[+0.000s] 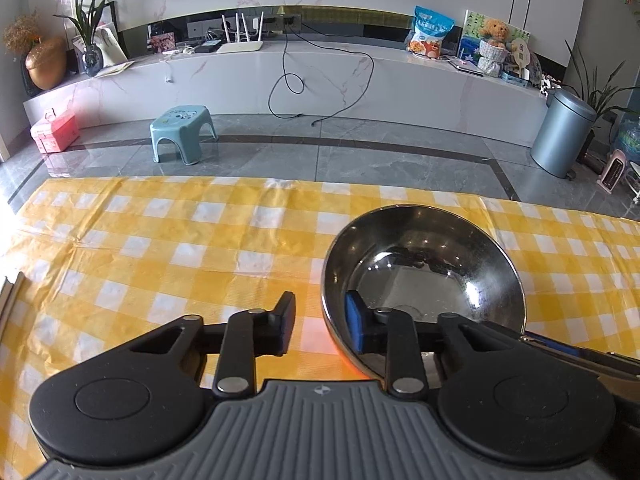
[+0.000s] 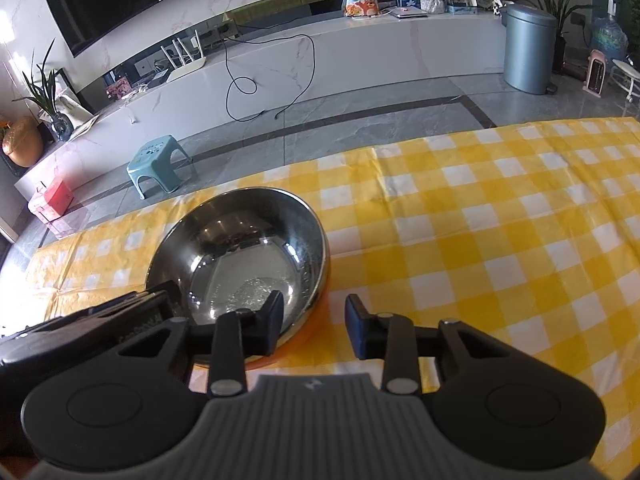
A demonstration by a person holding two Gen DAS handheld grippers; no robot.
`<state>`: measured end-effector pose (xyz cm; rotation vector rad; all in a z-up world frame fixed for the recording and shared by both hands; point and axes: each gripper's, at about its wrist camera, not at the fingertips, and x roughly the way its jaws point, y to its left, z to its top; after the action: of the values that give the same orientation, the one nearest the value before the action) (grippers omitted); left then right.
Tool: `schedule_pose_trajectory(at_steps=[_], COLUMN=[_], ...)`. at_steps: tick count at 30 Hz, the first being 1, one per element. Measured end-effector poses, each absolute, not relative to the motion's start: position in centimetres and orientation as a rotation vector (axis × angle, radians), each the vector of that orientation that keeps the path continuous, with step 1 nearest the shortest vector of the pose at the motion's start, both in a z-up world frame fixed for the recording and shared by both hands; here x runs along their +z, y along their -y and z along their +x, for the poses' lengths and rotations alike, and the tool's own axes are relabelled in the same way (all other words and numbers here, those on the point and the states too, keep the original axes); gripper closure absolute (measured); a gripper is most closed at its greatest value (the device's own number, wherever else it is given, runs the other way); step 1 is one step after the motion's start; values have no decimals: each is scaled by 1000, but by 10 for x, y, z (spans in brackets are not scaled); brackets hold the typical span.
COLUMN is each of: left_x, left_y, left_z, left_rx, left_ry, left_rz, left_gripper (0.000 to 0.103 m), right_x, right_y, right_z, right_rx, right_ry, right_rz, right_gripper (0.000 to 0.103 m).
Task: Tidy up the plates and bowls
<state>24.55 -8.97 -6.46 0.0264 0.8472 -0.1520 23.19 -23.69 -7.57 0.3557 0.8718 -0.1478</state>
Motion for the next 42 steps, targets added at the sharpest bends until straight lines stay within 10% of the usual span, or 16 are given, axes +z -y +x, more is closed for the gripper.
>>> schedule_pose_trajectory(at_steps=[9,42], left_x=[-66,11], left_y=[91,24], left_z=[242,60], left_rx=[-173,-129], left_ry=[-855,-801], left_rz=[7,-120], left_gripper=[94,95], right_x=[-76,4], right_y=[237,193], right_z=[229,19], right_rx=[-130,-59], right_ry=[-875,-747], right_rz=[374,372], right_gripper=[87,90])
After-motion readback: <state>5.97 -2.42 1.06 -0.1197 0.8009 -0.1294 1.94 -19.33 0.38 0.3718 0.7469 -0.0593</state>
